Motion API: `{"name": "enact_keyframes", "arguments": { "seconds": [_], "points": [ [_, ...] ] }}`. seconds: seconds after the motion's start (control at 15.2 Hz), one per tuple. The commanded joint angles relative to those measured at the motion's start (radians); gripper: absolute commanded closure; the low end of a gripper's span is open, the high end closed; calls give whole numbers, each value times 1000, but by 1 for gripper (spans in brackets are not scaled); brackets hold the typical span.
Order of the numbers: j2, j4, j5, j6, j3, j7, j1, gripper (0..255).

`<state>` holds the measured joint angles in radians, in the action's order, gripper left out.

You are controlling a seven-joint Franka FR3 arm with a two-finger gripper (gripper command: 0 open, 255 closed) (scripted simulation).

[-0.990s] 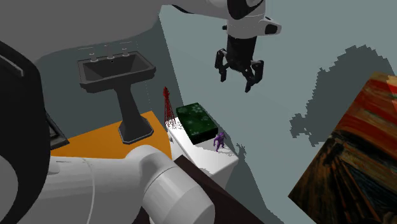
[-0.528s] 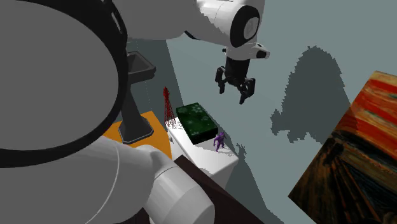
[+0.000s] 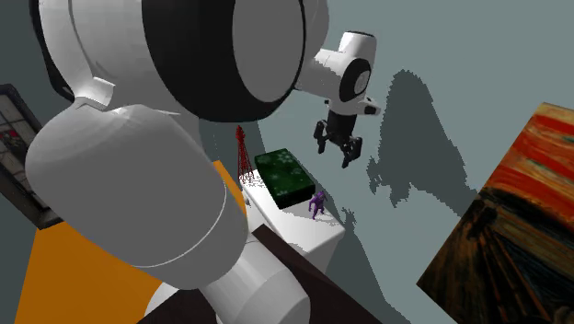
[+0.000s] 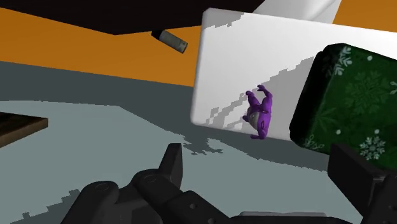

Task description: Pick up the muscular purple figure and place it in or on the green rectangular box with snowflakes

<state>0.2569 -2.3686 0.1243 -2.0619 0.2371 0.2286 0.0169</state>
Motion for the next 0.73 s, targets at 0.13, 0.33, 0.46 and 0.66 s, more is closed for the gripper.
{"name": "enact_keyframes", "arguments": {
  "seconds": [0.13, 0.33, 0.46, 0.66],
  "points": [
    [-152, 39, -21, -68, 24, 62, 2, 0],
    [-272, 77, -43, -116, 34, 108, -1, 0],
    [-353, 106, -60, -143, 37, 139, -5, 0],
    [-475, 159, -86, -177, 35, 184, -15, 0]
  ]
}}
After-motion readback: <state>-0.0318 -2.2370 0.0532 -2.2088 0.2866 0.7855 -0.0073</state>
